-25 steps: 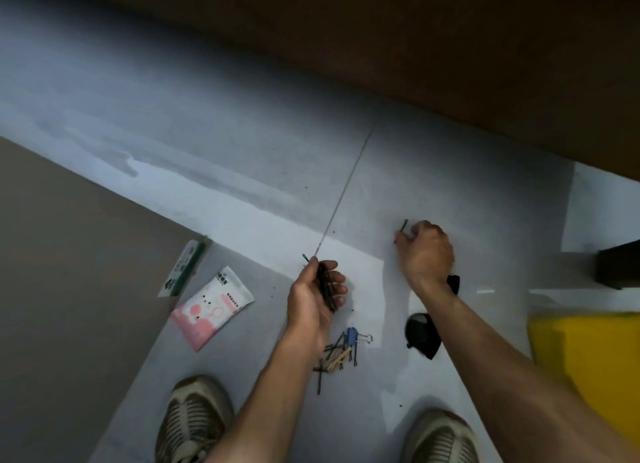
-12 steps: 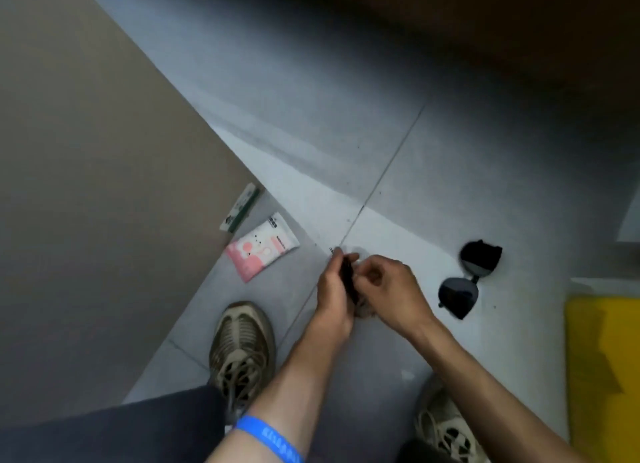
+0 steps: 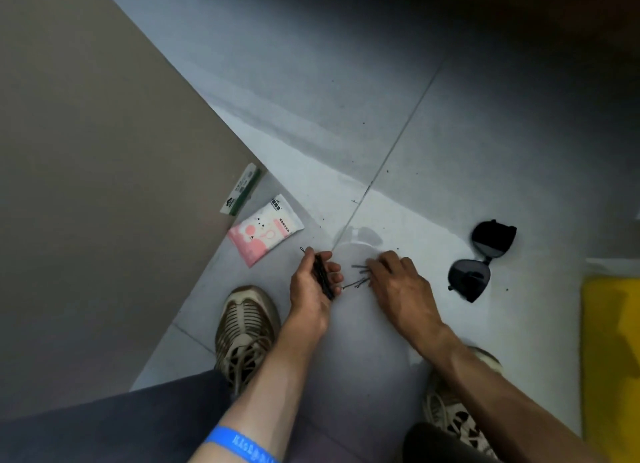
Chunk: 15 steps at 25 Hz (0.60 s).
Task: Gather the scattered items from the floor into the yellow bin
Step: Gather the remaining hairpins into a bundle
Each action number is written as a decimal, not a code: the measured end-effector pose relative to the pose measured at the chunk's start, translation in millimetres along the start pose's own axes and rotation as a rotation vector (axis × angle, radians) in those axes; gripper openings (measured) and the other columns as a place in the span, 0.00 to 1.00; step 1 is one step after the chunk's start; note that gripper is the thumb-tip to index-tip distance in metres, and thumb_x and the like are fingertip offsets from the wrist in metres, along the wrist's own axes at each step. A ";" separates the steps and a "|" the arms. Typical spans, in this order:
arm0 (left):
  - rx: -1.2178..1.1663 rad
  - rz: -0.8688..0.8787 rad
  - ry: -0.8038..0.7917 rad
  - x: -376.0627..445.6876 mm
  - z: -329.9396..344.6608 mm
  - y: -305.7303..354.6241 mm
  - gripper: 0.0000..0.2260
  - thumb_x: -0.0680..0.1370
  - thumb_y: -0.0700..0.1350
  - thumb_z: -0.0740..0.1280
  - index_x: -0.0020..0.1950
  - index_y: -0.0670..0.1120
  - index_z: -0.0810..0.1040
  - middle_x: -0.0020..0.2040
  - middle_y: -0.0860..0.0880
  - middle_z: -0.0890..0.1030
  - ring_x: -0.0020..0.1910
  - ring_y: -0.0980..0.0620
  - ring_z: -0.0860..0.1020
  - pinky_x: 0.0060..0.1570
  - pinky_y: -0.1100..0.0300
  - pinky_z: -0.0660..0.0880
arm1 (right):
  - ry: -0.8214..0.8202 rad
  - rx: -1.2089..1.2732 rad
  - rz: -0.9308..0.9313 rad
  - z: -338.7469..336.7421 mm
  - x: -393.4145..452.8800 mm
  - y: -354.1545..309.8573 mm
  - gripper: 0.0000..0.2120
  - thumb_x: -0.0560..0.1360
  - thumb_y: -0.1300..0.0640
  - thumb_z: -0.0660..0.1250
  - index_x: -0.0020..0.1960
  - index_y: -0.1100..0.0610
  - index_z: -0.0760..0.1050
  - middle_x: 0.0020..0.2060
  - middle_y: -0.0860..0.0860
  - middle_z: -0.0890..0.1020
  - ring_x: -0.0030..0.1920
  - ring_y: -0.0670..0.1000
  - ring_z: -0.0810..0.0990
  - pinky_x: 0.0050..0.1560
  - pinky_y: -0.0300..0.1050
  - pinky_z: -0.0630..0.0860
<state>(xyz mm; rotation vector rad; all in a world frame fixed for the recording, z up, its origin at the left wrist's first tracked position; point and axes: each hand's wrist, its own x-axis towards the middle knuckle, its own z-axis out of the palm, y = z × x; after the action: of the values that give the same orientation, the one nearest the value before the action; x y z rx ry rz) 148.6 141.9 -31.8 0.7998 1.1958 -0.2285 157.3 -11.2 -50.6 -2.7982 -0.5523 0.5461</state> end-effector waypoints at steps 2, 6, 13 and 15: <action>0.009 0.001 0.010 0.6 -0.6 0.5 0.16 0.82 0.54 0.57 0.44 0.45 0.75 0.32 0.47 0.75 0.26 0.53 0.73 0.27 0.62 0.64 | -0.006 0.131 0.117 -7.2 12.5 1.3 0.07 0.77 0.58 0.63 0.52 0.59 0.78 0.52 0.54 0.76 0.47 0.58 0.77 0.42 0.52 0.77; 0.022 0.017 -0.024 -1.8 11.5 -1.0 0.14 0.81 0.52 0.59 0.46 0.44 0.76 0.35 0.45 0.77 0.30 0.50 0.75 0.29 0.59 0.67 | 0.107 0.824 0.452 -31.3 26.8 0.4 0.03 0.71 0.62 0.70 0.42 0.55 0.82 0.40 0.49 0.83 0.39 0.49 0.82 0.43 0.45 0.78; 0.059 0.012 -0.095 -4.8 25.8 -5.8 0.14 0.82 0.52 0.58 0.46 0.44 0.76 0.35 0.45 0.78 0.31 0.49 0.76 0.31 0.58 0.67 | 0.160 0.477 0.211 -27.7 11.4 3.6 0.16 0.71 0.56 0.71 0.59 0.53 0.77 0.53 0.49 0.78 0.51 0.51 0.78 0.49 0.42 0.73; 0.038 0.024 -0.056 -1.6 16.2 -3.5 0.14 0.82 0.52 0.59 0.47 0.43 0.76 0.35 0.45 0.77 0.31 0.49 0.75 0.32 0.58 0.68 | 0.023 0.323 0.138 -21.2 14.6 8.1 0.31 0.70 0.47 0.72 0.70 0.52 0.67 0.64 0.52 0.72 0.59 0.54 0.73 0.56 0.47 0.72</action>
<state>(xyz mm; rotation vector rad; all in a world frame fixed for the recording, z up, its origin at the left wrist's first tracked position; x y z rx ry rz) 158.0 128.3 -29.7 0.8357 1.1311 -0.2531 180.9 -15.8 -38.4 -2.5409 -0.2403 0.5723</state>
